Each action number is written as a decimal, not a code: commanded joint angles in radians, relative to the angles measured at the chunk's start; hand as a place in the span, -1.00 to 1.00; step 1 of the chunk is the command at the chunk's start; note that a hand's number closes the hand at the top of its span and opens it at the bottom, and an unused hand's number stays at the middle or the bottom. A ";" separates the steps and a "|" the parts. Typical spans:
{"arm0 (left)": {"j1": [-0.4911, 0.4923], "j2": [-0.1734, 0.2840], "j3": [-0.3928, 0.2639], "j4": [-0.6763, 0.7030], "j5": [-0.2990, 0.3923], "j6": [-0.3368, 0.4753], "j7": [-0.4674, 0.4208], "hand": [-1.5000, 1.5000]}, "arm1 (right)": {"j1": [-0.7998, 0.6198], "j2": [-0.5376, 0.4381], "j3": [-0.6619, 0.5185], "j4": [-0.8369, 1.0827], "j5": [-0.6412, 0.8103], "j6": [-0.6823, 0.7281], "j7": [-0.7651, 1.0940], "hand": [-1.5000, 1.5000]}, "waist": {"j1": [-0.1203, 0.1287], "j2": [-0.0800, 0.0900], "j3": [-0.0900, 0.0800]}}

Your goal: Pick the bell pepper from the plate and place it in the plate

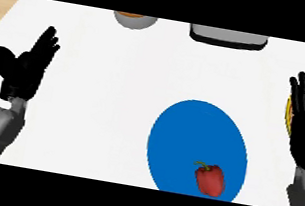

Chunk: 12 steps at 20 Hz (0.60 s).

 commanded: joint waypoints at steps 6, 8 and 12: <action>0.197 -0.117 -0.080 0.080 0.030 -0.022 0.064 0.00 | -0.125 -0.231 -0.086 -0.096 -0.111 0.370 -0.055 1.00 | 0.001 -0.008 -0.026; 0.185 -0.157 -0.116 0.043 0.051 -0.047 0.094 0.00 | -0.062 -0.317 -0.091 0.015 0.241 0.109 -0.071 1.00 | -0.010 -0.006 -0.029; 0.289 -0.161 -0.121 -0.011 0.051 -0.061 0.056 0.00 | 0.083 -0.079 -0.119 0.027 0.128 0.103 -0.330 -1.00 | -0.007 -0.008 -0.026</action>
